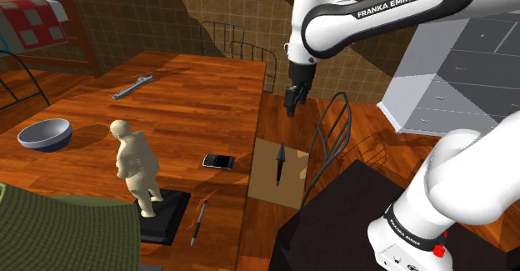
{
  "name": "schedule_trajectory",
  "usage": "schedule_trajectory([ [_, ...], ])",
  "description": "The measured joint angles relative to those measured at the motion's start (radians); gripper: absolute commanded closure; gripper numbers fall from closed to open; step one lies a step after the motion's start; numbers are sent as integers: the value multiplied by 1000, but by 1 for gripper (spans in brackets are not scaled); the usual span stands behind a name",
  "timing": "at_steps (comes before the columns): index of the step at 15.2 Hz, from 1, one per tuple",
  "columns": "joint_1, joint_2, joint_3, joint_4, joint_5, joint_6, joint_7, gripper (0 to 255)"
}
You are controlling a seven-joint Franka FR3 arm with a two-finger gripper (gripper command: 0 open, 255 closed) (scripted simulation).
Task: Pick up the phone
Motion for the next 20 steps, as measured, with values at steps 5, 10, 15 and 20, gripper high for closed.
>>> schedule_trajectory([
  [5,39,169,23,46,-1,144,-66,0],
  [10,74,335,53,114,-11,259,-123,0],
  [15,109,488,86,199,-35,346,-167,0],
  [20,146,656,114,308,-78,420,-204,0],
])
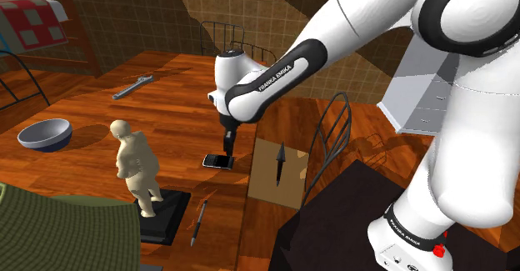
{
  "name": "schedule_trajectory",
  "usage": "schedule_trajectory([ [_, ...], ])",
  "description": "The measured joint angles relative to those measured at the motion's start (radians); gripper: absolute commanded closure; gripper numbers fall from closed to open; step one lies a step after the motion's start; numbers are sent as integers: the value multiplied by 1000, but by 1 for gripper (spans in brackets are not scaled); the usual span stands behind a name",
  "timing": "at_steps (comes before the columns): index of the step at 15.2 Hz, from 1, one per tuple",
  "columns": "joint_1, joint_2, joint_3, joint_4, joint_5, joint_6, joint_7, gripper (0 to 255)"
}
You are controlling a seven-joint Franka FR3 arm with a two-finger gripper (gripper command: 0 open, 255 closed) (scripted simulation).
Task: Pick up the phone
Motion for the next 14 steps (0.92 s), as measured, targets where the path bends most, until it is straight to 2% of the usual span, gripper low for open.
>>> schedule_trajectory([
  [5,34,132,14,82,-43,61,-21,0],
  [12,43,200,3,85,-63,126,-11,0],
  [13,43,203,3,86,-63,128,-11,255],
  [14,43,203,3,87,-64,128,-11,255],
])
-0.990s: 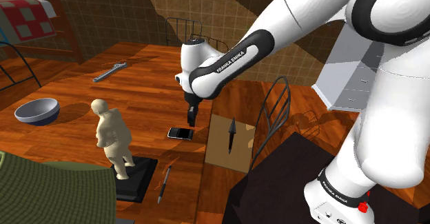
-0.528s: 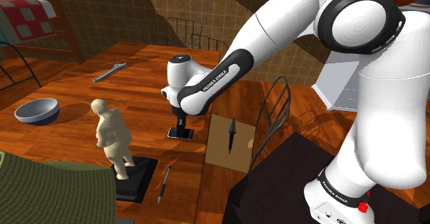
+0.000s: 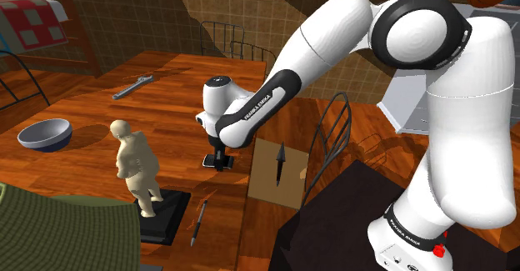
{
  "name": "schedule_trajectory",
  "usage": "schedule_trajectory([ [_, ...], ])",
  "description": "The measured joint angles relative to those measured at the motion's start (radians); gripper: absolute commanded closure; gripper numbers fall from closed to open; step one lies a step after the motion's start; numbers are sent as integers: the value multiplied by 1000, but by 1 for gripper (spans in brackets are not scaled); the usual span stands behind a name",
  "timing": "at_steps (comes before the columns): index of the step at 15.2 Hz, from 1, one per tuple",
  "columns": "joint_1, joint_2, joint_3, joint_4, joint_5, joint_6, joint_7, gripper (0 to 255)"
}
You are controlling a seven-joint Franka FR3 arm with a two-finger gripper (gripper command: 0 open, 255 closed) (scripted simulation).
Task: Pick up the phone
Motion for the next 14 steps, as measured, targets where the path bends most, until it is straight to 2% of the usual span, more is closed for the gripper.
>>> schedule_trajectory([
  [9,0,1,0,1,0,0,0,255],
  [14,-5,-40,8,0,12,-41,-9,255],
])
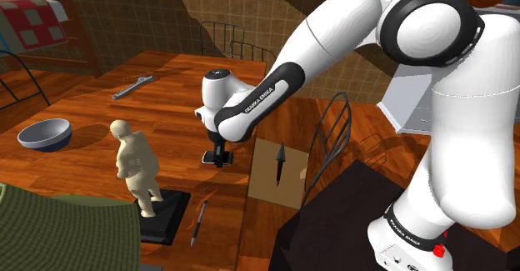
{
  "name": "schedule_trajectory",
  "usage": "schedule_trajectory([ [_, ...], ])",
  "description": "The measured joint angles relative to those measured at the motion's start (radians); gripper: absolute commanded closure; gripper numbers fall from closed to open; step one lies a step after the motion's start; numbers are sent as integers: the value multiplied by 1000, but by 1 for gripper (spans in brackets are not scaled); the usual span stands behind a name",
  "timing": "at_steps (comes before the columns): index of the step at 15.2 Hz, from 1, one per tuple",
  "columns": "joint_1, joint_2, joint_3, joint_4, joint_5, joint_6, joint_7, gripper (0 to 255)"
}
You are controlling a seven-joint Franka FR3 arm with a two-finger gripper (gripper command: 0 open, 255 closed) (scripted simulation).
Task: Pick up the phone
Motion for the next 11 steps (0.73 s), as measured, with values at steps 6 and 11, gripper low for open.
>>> schedule_trajectory([
  [6,-6,-58,10,1,16,-58,-12,255],
  [11,-12,-99,16,11,29,-108,-24,255],
])
